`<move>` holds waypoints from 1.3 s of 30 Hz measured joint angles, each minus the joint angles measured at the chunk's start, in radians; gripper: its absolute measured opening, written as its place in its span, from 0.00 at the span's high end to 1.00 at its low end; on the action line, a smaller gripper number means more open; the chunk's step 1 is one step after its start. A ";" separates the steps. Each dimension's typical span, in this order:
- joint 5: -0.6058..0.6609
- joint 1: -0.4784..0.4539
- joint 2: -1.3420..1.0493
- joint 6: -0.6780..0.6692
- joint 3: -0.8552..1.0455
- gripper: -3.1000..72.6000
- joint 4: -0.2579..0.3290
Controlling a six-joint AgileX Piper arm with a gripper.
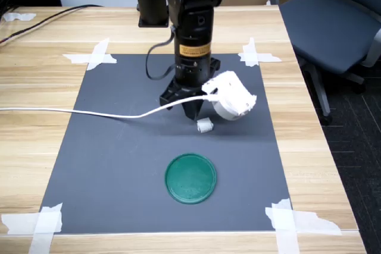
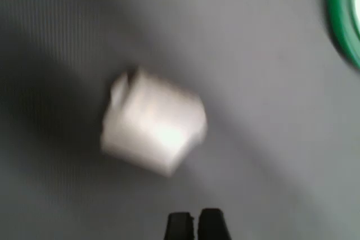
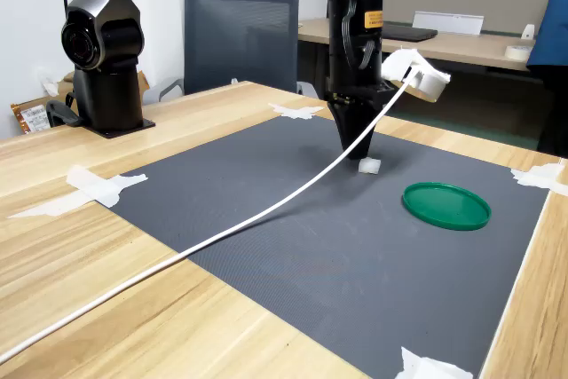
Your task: Grasp a white terminal and put it in the green lid.
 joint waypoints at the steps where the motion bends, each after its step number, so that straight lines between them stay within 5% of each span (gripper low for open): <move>1: 0.005 0.000 -0.003 0.000 0.000 0.99 -0.001; 13: 0.023 0.000 -0.005 -0.015 -0.047 0.93 0.002; 16: 0.033 0.000 -0.005 -0.037 -0.073 0.82 0.003; 23: 0.049 0.000 -0.005 -0.042 -0.085 0.33 0.003; 27: 0.033 0.013 -0.005 -0.050 -0.085 0.16 0.006; 39: 0.049 0.058 0.073 0.019 -0.086 0.11 -0.019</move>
